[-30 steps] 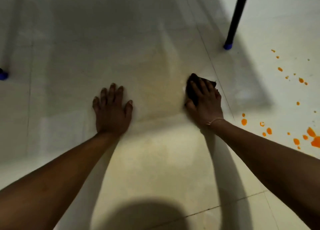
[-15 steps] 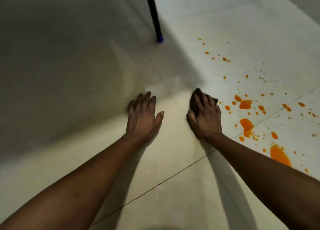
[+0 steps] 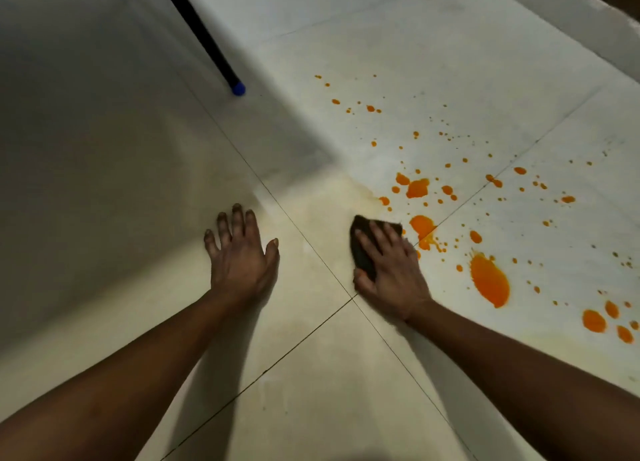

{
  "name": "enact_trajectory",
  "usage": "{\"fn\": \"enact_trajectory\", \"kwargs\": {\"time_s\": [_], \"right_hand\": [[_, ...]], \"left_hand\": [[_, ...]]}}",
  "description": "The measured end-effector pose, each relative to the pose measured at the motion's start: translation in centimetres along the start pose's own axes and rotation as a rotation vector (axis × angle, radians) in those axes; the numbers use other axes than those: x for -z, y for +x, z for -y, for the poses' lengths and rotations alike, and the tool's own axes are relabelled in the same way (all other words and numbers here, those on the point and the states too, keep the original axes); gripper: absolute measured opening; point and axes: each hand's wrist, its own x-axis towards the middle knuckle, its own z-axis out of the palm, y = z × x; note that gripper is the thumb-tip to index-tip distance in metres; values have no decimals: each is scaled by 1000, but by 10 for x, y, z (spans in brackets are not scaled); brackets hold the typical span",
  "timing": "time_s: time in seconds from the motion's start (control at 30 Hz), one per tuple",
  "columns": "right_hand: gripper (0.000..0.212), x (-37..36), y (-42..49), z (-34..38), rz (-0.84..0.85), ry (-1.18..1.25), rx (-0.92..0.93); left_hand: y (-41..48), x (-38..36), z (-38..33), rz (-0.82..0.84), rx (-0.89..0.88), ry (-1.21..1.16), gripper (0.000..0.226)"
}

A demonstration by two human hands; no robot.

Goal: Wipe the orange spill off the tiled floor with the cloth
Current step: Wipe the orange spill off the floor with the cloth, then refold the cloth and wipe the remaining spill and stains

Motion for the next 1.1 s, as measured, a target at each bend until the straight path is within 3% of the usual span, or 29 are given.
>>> {"fn": "enact_trajectory", "kwargs": {"time_s": [0.07,0.13,0.3,0.4,0.47,0.6,0.67,0.77,0.83,0.9,1.0,1.1], "right_hand": [[76,2,38,-3,-26,-14,-189],[74,-1,61,25,-59,7,-228],[70,-13,-39,33,19,31,204],[58,5,-64,-5,93,56,249],[45,39,-61,-6,247,229,28],[33,151,-64,22,382,651,-541],[30,215,-73,37,429,927,-725],[35,335,-103,64,445,1301,-877],[42,422,-125,84,443,1454,-893],[36,501,-146,100,416,1518,-855],[26,621,-181,117,271,1417,-797],[21,708,-212,123,244,1323,-706]], "left_hand": [[4,-5,-9,0,32,-16,72],[9,-9,-14,-41,10,-19,69],[10,-5,-21,1,-72,13,62],[17,15,-27,212,1,13,64],[10,42,-40,396,84,-34,58],[-58,134,-97,592,153,-289,45],[-92,190,-131,661,243,-587,31],[-135,299,-180,774,440,-895,31],[-162,372,-207,864,472,-1032,33],[-190,434,-232,897,425,-1119,34],[-233,545,-274,737,380,-1221,28],[-265,624,-310,530,325,-1208,29]]}}
